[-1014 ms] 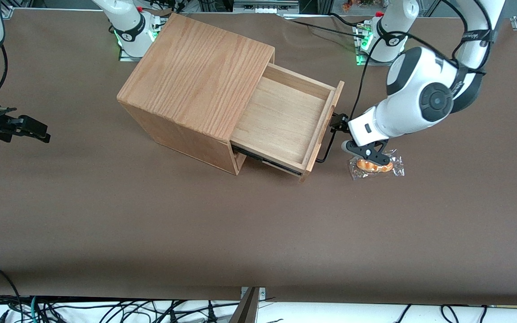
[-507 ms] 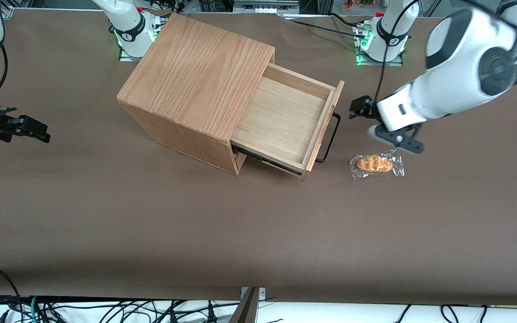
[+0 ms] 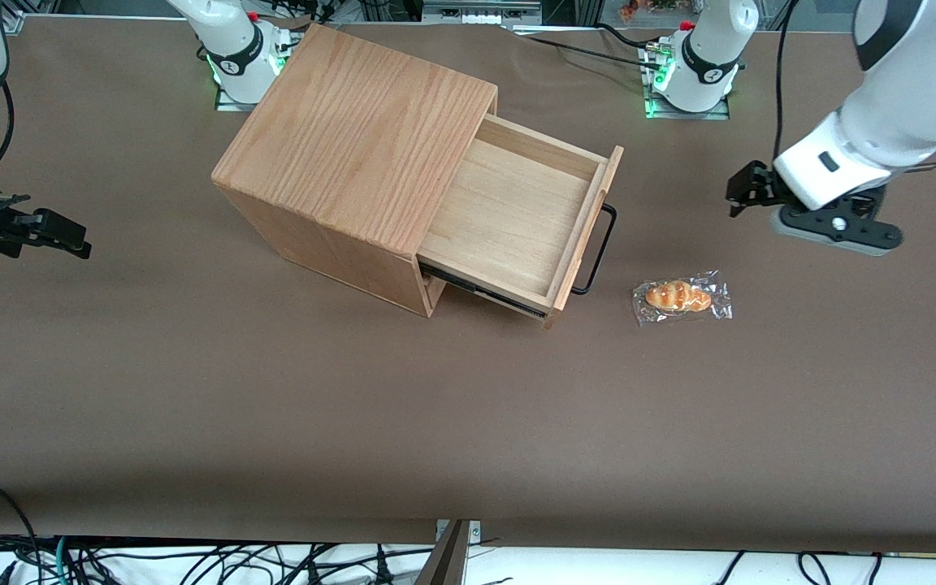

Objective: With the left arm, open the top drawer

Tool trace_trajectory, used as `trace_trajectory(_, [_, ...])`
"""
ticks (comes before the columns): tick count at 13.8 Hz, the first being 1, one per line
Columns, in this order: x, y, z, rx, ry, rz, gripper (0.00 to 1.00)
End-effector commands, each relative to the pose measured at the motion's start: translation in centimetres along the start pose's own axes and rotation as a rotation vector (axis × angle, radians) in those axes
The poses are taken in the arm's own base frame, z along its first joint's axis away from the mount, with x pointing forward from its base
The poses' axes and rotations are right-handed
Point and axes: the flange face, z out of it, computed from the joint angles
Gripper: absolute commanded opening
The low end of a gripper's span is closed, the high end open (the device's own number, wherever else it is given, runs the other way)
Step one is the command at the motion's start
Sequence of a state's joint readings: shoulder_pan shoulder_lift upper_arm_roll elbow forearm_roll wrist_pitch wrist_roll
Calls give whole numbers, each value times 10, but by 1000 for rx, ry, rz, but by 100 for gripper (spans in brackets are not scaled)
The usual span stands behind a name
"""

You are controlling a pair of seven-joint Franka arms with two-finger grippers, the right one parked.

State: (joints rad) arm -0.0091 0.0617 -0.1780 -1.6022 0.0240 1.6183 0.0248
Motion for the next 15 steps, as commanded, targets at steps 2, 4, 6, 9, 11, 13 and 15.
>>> trace_trajectory(2, [-5,-19,-30,-25,65,-71,100])
trace_trajectory(4, [-10,-23,-34,-36,69,-146,100])
trace_trajectory(6, [-13,-23,-36,-32,69,-146,100])
trace_trajectory(9, [-14,-23,-35,-32,63,-145,100])
trace_trajectory(11, [-14,-23,-35,-32,60,-143,100])
trace_trajectory(13, [-17,-24,-35,-32,38,-146,100])
trace_trajectory(15, [-21,-24,-35,-32,14,-147,100])
